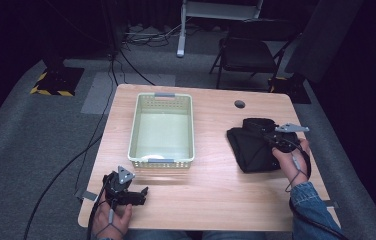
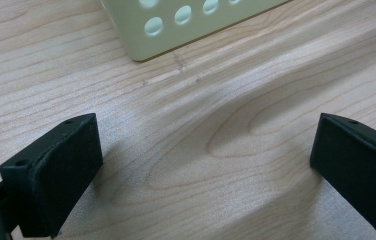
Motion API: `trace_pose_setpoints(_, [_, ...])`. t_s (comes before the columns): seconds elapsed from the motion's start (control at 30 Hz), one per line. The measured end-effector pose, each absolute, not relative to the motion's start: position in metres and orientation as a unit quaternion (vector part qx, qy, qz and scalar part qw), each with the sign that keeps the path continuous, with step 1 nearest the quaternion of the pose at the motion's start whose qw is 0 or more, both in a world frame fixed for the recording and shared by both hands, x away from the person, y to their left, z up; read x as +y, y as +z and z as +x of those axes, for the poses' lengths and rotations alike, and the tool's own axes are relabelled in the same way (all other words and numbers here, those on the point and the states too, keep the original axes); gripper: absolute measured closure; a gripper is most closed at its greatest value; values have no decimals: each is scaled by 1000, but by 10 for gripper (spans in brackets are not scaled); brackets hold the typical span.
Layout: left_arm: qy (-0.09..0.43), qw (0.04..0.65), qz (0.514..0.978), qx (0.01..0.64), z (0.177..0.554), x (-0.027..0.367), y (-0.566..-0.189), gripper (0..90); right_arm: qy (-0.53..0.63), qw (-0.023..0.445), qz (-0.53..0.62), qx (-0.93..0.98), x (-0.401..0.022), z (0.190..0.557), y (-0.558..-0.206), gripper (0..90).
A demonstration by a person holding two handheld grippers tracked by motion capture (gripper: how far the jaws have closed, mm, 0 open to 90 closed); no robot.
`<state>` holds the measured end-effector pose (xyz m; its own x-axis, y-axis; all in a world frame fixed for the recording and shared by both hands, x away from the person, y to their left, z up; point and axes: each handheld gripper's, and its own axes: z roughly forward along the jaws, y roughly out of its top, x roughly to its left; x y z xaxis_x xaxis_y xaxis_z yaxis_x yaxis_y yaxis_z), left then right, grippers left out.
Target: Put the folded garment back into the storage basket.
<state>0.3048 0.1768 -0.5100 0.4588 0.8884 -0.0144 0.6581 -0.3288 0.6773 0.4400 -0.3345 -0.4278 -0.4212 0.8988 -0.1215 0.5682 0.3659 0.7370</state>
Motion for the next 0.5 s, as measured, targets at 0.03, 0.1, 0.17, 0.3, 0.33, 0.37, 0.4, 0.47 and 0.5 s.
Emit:
trace_pose_setpoints(0.03, [183, 314, 794, 487, 305, 177, -510, 4, 314, 267, 469, 782, -335, 440, -425, 837])
trace_pose_setpoints(0.1, [183, 314, 794, 487, 305, 177, -510, 4, 317, 270, 467, 780, -335, 439, -420, 837])
trace_pose_setpoints(0.17, [183, 314, 794, 487, 305, 177, -510, 4, 318, 274, 466, 779, -336, 439, -415, 838])
trace_pose_setpoints(0.3, [183, 314, 794, 487, 305, 177, -510, 4, 321, 280, 466, 776, -336, 439, -407, 838])
trace_pose_setpoints(0.33, [183, 314, 794, 487, 305, 177, -510, 4, 322, 281, 466, 775, -336, 439, -404, 837])
trace_pose_setpoints(0.37, [183, 314, 794, 487, 305, 177, -510, 4, 322, 281, 466, 775, -336, 439, -404, 837])
trace_pose_setpoints(0.4, [183, 314, 794, 487, 305, 177, -510, 4, 322, 283, 465, 775, -336, 439, -402, 837])
trace_pose_setpoints(0.47, [183, 314, 794, 487, 305, 177, -510, 4, 324, 286, 463, 774, -336, 439, -398, 838])
trace_pose_setpoints(0.5, [183, 314, 795, 486, 305, 177, -510, 4, 324, 288, 462, 774, -336, 439, -396, 838])
